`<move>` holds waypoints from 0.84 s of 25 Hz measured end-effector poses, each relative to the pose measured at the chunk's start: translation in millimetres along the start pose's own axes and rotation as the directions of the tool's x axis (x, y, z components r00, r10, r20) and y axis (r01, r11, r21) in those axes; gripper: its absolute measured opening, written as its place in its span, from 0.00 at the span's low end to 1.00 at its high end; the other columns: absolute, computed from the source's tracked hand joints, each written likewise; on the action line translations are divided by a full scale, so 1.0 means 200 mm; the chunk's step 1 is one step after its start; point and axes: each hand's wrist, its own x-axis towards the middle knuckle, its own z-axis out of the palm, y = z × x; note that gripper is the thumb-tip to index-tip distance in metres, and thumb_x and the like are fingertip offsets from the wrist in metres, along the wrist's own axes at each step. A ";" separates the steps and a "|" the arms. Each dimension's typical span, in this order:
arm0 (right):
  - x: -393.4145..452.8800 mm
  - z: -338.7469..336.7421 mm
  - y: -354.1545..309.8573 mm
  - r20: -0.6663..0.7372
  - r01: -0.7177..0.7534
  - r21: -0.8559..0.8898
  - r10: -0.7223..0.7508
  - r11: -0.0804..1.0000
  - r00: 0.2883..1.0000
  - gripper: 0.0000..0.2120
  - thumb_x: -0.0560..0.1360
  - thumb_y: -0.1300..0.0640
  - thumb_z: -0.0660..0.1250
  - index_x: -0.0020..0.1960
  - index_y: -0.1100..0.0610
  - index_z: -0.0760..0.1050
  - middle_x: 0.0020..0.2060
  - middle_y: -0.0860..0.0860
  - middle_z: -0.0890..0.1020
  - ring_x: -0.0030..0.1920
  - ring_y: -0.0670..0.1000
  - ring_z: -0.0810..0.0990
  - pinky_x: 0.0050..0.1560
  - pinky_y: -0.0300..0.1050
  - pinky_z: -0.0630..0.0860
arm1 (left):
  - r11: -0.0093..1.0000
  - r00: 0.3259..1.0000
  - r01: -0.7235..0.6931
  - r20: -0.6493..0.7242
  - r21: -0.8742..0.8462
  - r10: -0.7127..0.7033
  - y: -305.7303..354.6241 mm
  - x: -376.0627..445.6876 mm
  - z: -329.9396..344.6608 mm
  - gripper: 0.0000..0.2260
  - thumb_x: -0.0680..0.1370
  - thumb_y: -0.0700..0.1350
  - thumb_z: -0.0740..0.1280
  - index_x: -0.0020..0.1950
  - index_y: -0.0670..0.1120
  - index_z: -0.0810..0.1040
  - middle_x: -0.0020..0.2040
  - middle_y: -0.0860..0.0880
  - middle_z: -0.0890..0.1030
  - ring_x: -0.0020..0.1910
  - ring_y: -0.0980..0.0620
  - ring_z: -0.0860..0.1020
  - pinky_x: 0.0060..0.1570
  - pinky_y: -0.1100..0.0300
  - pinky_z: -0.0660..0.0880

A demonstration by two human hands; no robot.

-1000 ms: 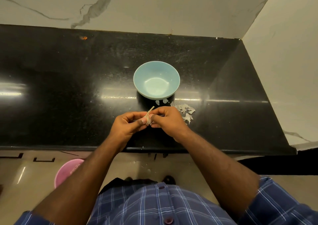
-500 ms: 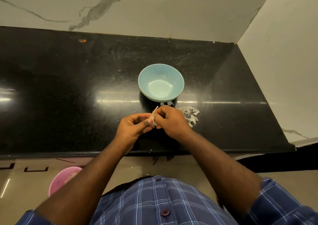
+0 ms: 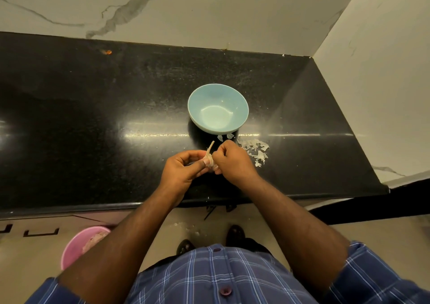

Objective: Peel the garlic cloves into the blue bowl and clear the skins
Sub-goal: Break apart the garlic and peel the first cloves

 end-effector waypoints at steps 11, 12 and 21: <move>-0.01 -0.06 0.02 0.147 -0.050 0.326 0.002 0.944 0.989 0.03 0.77 0.62 0.73 0.50 0.61 0.84 0.44 0.55 0.87 0.45 0.52 0.86 0.51 0.50 0.85 | 0.999 0.998 0.000 0.056 0.035 -0.002 -0.01 0.00 -0.02 0.14 0.74 0.42 0.75 0.58 0.41 0.83 0.54 0.41 0.86 0.56 0.45 0.85 0.56 0.53 0.82; -0.01 -0.05 0.02 0.124 -0.045 0.325 0.005 0.945 0.992 0.02 0.77 0.63 0.73 0.49 0.60 0.84 0.43 0.55 0.87 0.45 0.52 0.86 0.51 0.52 0.85 | 1.000 0.999 0.001 0.054 0.031 -0.003 -0.01 0.00 -0.02 0.13 0.74 0.40 0.74 0.58 0.40 0.83 0.54 0.41 0.86 0.56 0.44 0.85 0.57 0.53 0.82; 0.01 0.00 0.02 0.051 -0.012 0.193 0.002 0.981 0.999 0.06 0.82 0.62 0.65 0.49 0.56 0.79 0.43 0.54 0.85 0.40 0.48 0.84 0.48 0.47 0.84 | 0.997 0.999 0.017 -0.040 -0.076 -0.020 0.00 0.00 0.00 0.10 0.77 0.35 0.72 0.58 0.38 0.82 0.53 0.39 0.86 0.55 0.43 0.85 0.53 0.56 0.83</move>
